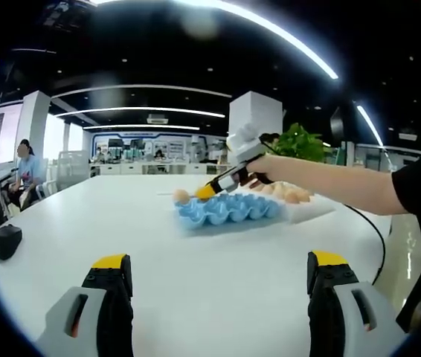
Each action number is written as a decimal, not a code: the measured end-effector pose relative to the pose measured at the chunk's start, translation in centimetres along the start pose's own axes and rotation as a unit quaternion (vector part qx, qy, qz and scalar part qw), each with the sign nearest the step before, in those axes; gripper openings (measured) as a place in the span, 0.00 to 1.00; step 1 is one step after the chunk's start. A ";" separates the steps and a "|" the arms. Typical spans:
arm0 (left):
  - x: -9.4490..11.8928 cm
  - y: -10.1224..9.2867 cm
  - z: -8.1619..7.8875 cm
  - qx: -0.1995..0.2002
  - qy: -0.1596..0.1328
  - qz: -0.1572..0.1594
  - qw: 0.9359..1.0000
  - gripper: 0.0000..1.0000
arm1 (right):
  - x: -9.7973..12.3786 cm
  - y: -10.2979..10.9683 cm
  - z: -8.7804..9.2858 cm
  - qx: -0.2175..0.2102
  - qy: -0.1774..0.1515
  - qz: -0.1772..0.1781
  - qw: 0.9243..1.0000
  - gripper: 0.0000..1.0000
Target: Pick up the eggs on the table and place them into the egg tray on the table
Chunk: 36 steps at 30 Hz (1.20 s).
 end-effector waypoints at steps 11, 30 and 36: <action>0.0 -0.1 0.0 0.002 -0.001 0.001 1.000 0.99 | 0.5 0.3 0.1 -0.009 -0.021 -0.005 1.000 0.29; -0.2 0.3 0.2 0.007 0.001 -0.002 1.000 1.00 | 4.4 -0.2 -0.1 0.006 -0.081 0.012 0.997 0.70; -0.6 -0.2 0.1 0.005 0.005 0.000 1.000 1.00 | 8.2 0.2 0.2 -0.020 -0.130 0.011 0.991 0.80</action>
Point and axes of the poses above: the point that each gripper's makers call its tool centre point, and the gripper's own axes: x roughly backward along the fingers, y roughly to its left, z roughly out of its underside, the point moved 8 cm from there along x, roughly backward along the fingers, and after that the axes turned 1 degree about y, right-handed, at the moved point
